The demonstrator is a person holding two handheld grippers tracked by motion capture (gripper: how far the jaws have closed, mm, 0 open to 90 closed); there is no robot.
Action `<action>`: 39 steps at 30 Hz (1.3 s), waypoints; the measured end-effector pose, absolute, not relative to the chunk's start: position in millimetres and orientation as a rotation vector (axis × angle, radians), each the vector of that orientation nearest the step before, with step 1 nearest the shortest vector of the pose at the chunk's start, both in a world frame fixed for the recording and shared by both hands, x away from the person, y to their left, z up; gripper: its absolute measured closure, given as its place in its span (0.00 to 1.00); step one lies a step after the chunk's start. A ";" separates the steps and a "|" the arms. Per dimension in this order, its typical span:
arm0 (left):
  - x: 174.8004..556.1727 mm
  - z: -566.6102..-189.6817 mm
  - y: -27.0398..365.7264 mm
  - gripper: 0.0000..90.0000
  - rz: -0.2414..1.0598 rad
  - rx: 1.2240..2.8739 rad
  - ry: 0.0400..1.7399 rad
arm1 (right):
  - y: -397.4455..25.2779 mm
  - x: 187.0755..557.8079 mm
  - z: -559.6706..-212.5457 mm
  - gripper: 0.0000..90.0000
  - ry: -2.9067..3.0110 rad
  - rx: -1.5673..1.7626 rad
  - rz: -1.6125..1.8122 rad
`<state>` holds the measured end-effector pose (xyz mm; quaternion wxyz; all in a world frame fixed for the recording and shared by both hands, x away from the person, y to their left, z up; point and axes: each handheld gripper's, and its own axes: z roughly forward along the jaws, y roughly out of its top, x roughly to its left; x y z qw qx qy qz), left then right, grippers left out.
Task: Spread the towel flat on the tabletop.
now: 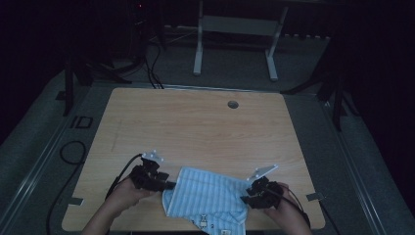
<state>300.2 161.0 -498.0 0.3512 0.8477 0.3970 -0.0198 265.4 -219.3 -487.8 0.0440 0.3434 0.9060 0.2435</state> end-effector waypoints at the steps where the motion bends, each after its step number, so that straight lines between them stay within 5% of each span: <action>1: 306.3 -498.4 158.3 0.53 -0.027 2.203 1.021 | -221.8 269.3 -481.9 0.63 2.735 1.060 0.748; 16: 339.1 -536.5 102.3 0.48 0.038 2.398 0.873 | -215.6 307.4 -524.6 0.56 2.730 1.137 0.499; 19: 335.1 -535.5 97.2 0.62 0.053 2.431 0.827 | -213.0 304.8 -523.3 0.73 2.743 1.112 0.500; 22: 332.6 -531.7 93.6 0.92 0.012 2.454 0.820 | -206.8 303.4 -521.6 0.91 2.777 1.047 0.483; 30: 373.6 -476.6 116.3 0.94 0.158 2.261 0.944 | -201.2 353.4 -482.0 0.93 2.720 1.040 0.558; 34: 420.1 -437.5 119.1 0.91 0.376 2.171 1.025 | -189.5 417.8 -436.3 0.90 2.603 1.048 0.598; 36: 446.4 -425.1 128.0 0.65 0.407 2.067 1.129 | -185.6 446.7 -418.7 0.72 2.492 1.061 0.676; 39: 466.7 -421.2 139.8 0.53 0.378 2.060 1.242 | -184.2 473.3 -408.7 0.67 2.441 1.136 0.659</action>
